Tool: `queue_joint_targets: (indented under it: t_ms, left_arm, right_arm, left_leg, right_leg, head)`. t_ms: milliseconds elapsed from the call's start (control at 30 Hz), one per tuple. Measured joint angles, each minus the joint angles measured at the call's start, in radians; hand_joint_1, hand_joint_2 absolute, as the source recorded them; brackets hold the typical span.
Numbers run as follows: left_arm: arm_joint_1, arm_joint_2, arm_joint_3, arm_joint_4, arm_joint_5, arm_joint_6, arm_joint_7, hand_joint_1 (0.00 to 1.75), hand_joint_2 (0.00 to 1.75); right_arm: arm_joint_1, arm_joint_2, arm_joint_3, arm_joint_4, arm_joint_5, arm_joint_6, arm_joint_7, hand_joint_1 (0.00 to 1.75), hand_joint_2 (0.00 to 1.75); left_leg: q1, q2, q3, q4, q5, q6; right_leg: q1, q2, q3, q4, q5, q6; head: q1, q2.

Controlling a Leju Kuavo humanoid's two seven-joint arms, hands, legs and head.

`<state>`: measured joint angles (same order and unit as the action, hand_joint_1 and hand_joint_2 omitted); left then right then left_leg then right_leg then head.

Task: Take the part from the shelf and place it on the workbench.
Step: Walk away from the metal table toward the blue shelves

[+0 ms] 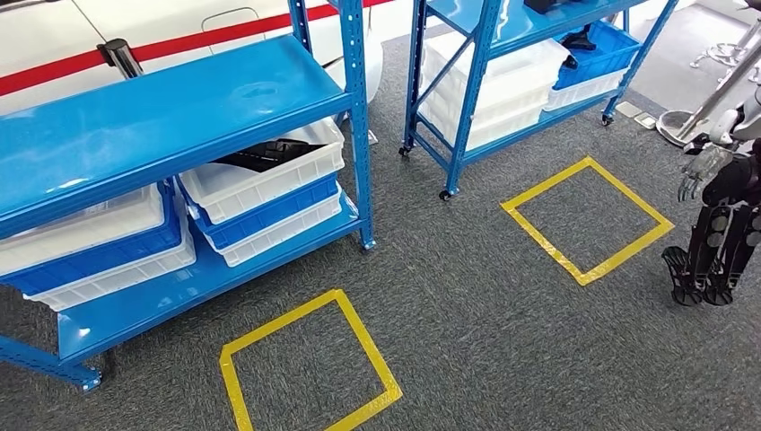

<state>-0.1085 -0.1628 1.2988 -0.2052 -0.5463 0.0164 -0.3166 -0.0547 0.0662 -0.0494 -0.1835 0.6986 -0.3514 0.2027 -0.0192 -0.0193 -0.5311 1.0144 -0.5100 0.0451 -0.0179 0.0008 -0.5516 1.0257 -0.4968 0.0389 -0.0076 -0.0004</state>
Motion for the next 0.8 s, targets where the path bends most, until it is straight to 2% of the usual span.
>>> queue_joint_targets:
  t_ms: [67,100,133,167,200,233,267,300,333,400,467,500,567,600,633,667,700,767,800]
  left_arm:
    - [0.0,0.0,0.0,0.0,0.0,0.0,0.0,0.0,0.0]
    - [0.0,0.001,0.0,0.0,0.0,0.0,0.0,0.0,0.0]
    - [0.001,0.001,0.0,0.0,0.0,0.0,-0.001,0.0,0.0]
    - [0.002,0.001,0.0,0.0,0.0,0.001,-0.002,0.0,0.0]
    - [0.002,0.001,0.0,0.0,0.0,0.001,-0.003,0.0,0.0]
    - [0.002,0.001,0.0,0.0,0.0,0.001,-0.004,0.0,0.0]
    - [0.001,0.001,0.0,0.0,0.001,0.001,-0.005,0.0,0.0]
    - [-0.001,0.002,0.0,0.0,0.001,0.002,-0.005,0.0,0.0]
    - [-0.002,0.002,0.0,0.0,0.001,0.002,-0.006,0.0,0.0]
    - [-0.004,0.002,0.0,0.0,0.002,0.003,-0.006,0.0,0.0]
    - [-0.004,0.002,0.001,0.0,0.003,0.004,-0.007,0.0,0.0]
    - [-0.004,0.002,0.001,0.0,0.005,0.004,-0.007,0.0,0.0]
    - [-0.004,0.002,0.004,0.0,0.009,0.005,-0.007,0.0,0.0]
    - [-0.003,0.002,0.005,0.0,0.01,0.005,-0.007,0.0,0.0]
    - [-0.003,0.002,0.006,0.0,0.011,0.005,-0.007,0.0,0.0]
    - [-0.002,0.002,0.006,0.0,0.012,0.005,-0.007,0.0,0.0]
    - [-0.002,0.002,0.007,0.0,0.014,0.005,-0.007,0.0,0.0]
    - [-0.001,0.002,0.008,0.0,0.017,0.005,-0.007,0.0,0.0]
    - [-0.001,0.002,0.008,0.0,0.018,0.005,-0.007,0.0,0.0]
  right_arm:
    - [0.0,0.0,-0.001,0.0,-0.002,-0.002,-0.004,0.0,0.0]
    - [0.0,0.0,-0.002,0.0,-0.003,-0.003,-0.006,0.0,0.0]
    - [0.0,0.001,-0.003,0.0,0.0,-0.004,-0.008,0.0,0.0]
    - [0.001,0.001,-0.003,0.0,0.006,-0.004,-0.009,0.0,0.0]
    - [0.001,0.001,-0.003,0.0,0.013,-0.005,-0.009,0.0,0.0]
    - [0.001,0.001,-0.003,0.0,0.023,-0.004,-0.01,0.0,0.0]
    - [0.001,0.002,-0.002,0.0,0.028,-0.004,-0.01,0.0,0.0]
    - [0.0,0.004,-0.002,0.0,0.032,-0.004,-0.01,0.0,0.0]
    - [-0.001,0.005,-0.002,0.0,0.035,-0.004,-0.011,0.0,0.0]
    - [-0.002,0.007,-0.001,0.0,0.039,-0.005,-0.012,0.0,0.0]
    - [-0.003,0.008,0.0,-0.001,0.043,-0.006,-0.013,0.0,0.0]
    - [-0.003,0.008,0.0,-0.001,0.047,-0.006,-0.013,0.0,0.0]
    - [-0.004,0.007,0.0,-0.001,0.053,-0.006,-0.013,0.0,0.0]
    - [-0.004,0.007,0.001,-0.001,0.055,-0.006,-0.012,0.0,0.0]
    - [-0.003,0.007,0.001,-0.001,0.057,-0.006,-0.012,0.0,0.0]
    - [-0.003,0.006,0.001,-0.001,0.059,-0.006,-0.01,0.0,0.0]
    - [-0.002,0.006,0.001,-0.001,0.061,-0.006,-0.009,0.0,0.0]
    - [-0.003,0.006,0.002,-0.001,0.066,-0.006,-0.007,0.0,0.0]
    - [-0.004,0.006,0.003,-0.001,0.069,-0.006,-0.007,0.0,0.0]
  left_leg:
    - [0.002,0.0,0.001,0.001,-0.003,-0.005]
    - [0.005,0.001,-0.003,0.015,-0.014,-0.012]
    - [0.012,0.005,-0.046,0.093,-0.046,-0.024]
    - [0.018,0.009,-0.083,0.151,-0.059,-0.034]
    - [0.024,0.015,-0.11,0.183,-0.057,-0.042]
    - [0.028,0.025,-0.12,0.177,-0.033,-0.042]
    - [0.026,0.035,-0.09,0.104,0.006,-0.036]
    - [0.022,0.042,-0.068,0.051,0.028,-0.029]
    - [0.018,0.047,-0.056,0.022,0.036,-0.022]
    - [0.012,0.037,-0.052,0.012,0.033,-0.01]
    - [0.015,0.026,-0.032,-0.011,0.043,0.004]
    - [0.018,0.022,-0.022,-0.023,0.05,0.011]
    - [0.021,0.013,-0.015,-0.033,0.057,0.018]
    - [0.02,0.008,-0.015,-0.032,0.056,0.019]
    - [0.02,0.001,-0.015,-0.032,0.056,0.019]
    - [0.02,-0.007,-0.015,-0.032,0.055,0.018]
    - [0.02,-0.015,-0.014,-0.031,0.054,0.016]
    - [0.021,-0.033,-0.012,-0.024,0.048,0.008]
    - [0.019,-0.041,-0.013,-0.018,0.043,0.002]
  right_leg:
    - [-0.001,0.0,0.002,-0.001,-0.001,-0.01]
    - [-0.004,-0.001,0.005,-0.002,-0.001,-0.018]
    - [-0.007,-0.001,0.011,-0.003,-0.003,-0.027]
    - [-0.011,-0.001,0.018,-0.004,-0.006,-0.033]
    - [-0.01,-0.002,0.024,-0.004,-0.012,-0.035]
    - [-0.01,-0.003,0.032,-0.004,-0.018,-0.036]
    - [-0.008,-0.004,0.037,-0.005,-0.023,-0.033]
    - [-0.005,-0.006,0.041,-0.006,-0.027,-0.029]
    - [-0.003,-0.01,0.044,-0.007,-0.03,-0.024]
    - [0.0,-0.02,0.05,-0.015,-0.034,-0.014]
    - [0.003,-0.024,0.052,-0.001,-0.048,-0.008]
    - [0.005,-0.021,0.04,0.031,-0.066,-0.01]
    - [0.004,-0.01,-0.019,0.144,-0.118,-0.02]
    - [0.003,-0.008,-0.055,0.205,-0.139,-0.021]
    - [0.002,-0.006,-0.081,0.247,-0.147,-0.018]
    - [0.001,-0.005,-0.094,0.258,-0.141,-0.01]
    - [0.0,-0.005,-0.088,0.231,-0.119,0.0]
    - [-0.007,0.008,-0.037,0.098,-0.05,0.02]
    - [-0.009,0.015,-0.012,0.038,-0.022,0.022]
  head:
    - [0.0,0.0]
    - [-0.003,0.0]
    - [-0.004,0.0]
    - [-0.006,0.0]
    - [-0.008,0.0]
    - [-0.009,0.0]
    - [-0.008,0.0]
    - [-0.008,0.0]
    - [-0.007,0.0]
    - [-0.008,0.0]
    - [-0.006,0.0]
    - [-0.004,0.0]
    - [-0.001,0.0]
    - [0.0,0.0]
    - [0.001,0.0]
    - [0.001,0.0]
    - [0.001,0.0]
    - [0.001,0.0]
    - [0.002,0.0]
